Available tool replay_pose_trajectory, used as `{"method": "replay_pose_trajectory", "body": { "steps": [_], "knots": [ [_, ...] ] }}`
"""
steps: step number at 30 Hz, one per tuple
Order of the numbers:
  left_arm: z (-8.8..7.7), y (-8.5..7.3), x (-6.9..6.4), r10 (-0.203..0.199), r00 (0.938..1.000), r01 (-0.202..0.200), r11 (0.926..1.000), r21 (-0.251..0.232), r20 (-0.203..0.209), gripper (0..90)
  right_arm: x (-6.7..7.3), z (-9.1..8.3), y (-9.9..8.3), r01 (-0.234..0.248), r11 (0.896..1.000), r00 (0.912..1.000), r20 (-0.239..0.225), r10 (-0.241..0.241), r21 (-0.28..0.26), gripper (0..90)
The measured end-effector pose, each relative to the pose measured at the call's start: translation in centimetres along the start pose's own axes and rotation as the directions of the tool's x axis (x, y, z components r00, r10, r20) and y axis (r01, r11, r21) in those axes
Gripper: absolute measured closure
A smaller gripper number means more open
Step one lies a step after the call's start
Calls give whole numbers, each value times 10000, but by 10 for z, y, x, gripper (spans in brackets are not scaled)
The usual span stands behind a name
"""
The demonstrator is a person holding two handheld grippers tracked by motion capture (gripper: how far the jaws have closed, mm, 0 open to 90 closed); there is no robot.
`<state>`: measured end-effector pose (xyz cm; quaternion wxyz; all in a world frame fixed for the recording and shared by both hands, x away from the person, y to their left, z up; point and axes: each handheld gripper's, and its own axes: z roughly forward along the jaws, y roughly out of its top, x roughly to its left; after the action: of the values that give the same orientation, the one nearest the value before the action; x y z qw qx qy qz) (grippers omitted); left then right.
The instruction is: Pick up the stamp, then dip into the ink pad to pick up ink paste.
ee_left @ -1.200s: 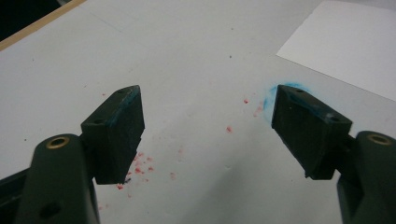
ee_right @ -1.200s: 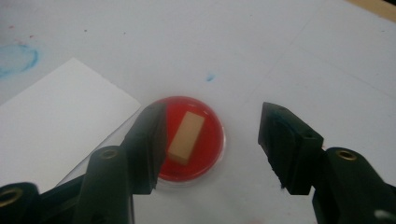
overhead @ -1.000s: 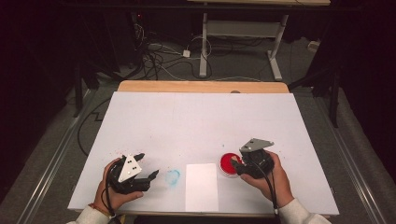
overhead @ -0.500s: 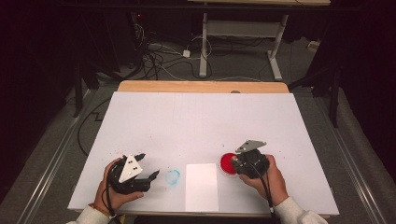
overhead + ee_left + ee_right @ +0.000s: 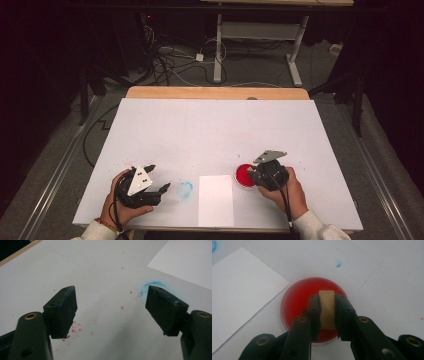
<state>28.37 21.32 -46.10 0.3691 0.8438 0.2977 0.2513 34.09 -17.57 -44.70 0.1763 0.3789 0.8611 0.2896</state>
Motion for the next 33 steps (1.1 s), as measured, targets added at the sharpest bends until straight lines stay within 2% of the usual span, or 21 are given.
{"method": "replay_pose_trajectory", "body": {
  "steps": [8, 9, 11, 13, 14, 20, 22, 23, 27, 32, 33],
  "knots": [
    [2, -1, 5, -79, 9999, 80, 9999, -69, 79, 247, -2, 1, 0, 323, 9995, 9993, -165, -324, -26, 760],
    [2, 0, 7, 7, 10000, -6, 9998, -174, 61, 247, -2, 1, -1, 409, 9991, 9991, -132, -410, -62, 760],
    [1, 0, 7, -196, 9997, 200, 9996, -213, 166, 247, -2, 0, -1, 420, 9991, 9990, -146, -421, -81, 759],
    [1, 0, 7, -170, 9997, 174, 9995, -271, 167, 247, -2, 0, -1, 470, 9988, 9988, -162, -471, -98, 760],
    [0, 0, 8, -6, 9999, 9, 9995, -323, 105, 247, -2, 1, -1, 476, 9988, 9987, -166, -477, -107, 760],
    [-1, -2, 9, -175, 9998, 174, 9992, -350, -2, 246, -4, 1, -2, 489, 9986, 9983, -294, -495, -188, 760],
    [-2, -1, 10, -91, 9999, 86, 9989, -452, -94, 247, -4, 1, -2, 534, 9983, 9981, -280, -540, -220, 760],
    [-3, -2, 9, -200, 9998, 199, 9990, -403, -30, 247, -4, 1, -2, 534, 9983, 9981, -280, -540, -220, 760],
    [-1, -3, 8, -120, 9999, 119, 9996, -269, -9, 247, -7, 1, -1, 464, 9987, 9987, -222, -469, -223, 760],
    [-3, -4, 12, -220, 9997, 218, 9992, -325, -47, 248, -9, -3, 3, 518, 9976, 9981, -306, -532, -465, 760],
    [-3, -4, 13, -124, 9998, 120, 9992, -373, -127, 248, -10, -8, 6, 591, 9961, 9971, -441, -621, -661, 760]
  ]
}}
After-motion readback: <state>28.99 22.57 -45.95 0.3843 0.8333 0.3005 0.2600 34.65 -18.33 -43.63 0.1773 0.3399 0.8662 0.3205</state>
